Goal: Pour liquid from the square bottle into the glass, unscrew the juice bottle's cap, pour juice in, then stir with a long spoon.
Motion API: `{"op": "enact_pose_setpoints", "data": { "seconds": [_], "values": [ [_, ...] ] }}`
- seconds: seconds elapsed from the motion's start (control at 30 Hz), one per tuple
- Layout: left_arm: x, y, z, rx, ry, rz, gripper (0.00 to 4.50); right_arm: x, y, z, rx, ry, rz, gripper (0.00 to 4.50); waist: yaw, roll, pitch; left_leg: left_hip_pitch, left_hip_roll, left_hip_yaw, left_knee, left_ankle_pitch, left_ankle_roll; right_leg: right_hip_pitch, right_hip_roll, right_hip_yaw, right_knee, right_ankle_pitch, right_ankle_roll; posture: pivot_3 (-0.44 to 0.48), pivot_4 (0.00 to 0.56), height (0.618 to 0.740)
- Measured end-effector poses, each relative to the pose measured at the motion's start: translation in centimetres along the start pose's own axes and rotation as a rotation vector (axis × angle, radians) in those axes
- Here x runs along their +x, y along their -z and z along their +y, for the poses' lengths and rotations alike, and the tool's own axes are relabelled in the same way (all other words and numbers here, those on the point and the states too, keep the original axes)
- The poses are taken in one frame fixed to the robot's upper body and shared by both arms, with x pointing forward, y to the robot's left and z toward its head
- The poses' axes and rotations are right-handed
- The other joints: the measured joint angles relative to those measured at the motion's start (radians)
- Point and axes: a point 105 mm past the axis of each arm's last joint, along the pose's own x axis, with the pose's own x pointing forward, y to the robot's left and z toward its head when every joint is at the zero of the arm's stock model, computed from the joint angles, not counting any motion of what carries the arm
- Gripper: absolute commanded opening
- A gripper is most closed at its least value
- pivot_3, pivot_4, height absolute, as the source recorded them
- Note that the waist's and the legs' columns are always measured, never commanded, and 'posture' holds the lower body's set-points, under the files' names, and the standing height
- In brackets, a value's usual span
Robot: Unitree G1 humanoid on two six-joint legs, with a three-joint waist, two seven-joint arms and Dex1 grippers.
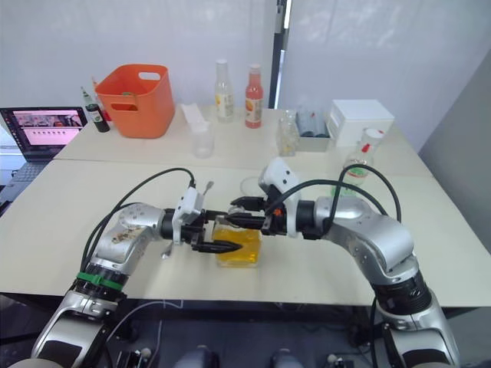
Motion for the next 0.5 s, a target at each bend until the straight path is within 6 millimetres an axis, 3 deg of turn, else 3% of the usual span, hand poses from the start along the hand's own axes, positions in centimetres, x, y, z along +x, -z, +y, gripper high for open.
{"op": "enact_pose_setpoints", "data": {
  "seconds": [0.1,0.27,0.5],
  "values": [
    [0.0,0.0,0.0,0.002,-0.001,-0.002,2.84,0.0,-0.3,0.0,0.018,0.0,0.003,1.04,0.0,0.001,0.0,-0.002,0.0,0.0,0.0,0.0,0.0,-0.002,0.0,0.0,0.0,0.0,0.0,0.0,0.15,0.715],
    [0.2,-0.1,0.0,0.011,0.008,0.003,2.84,-2.7,-6.1,-1.3,-0.097,0.113,-0.18,1.04,0.002,0.003,0.001,-0.002,0.0,-0.002,0.0,0.0,0.0,0.0,0.0,-0.002,-0.001,0.0,0.0,0.0,0.15,0.715],
    [0.3,-0.1,0.0,0.014,0.011,0.003,2.84,-5.2,-3.9,-2.9,-0.023,0.286,-0.151,1.04,0.002,0.003,0.0,-0.003,-0.001,-0.002,0.001,0.0,0.001,0.0,-0.001,-0.001,-0.001,0.0,0.0,0.0,0.15,0.715]
  ]
}}
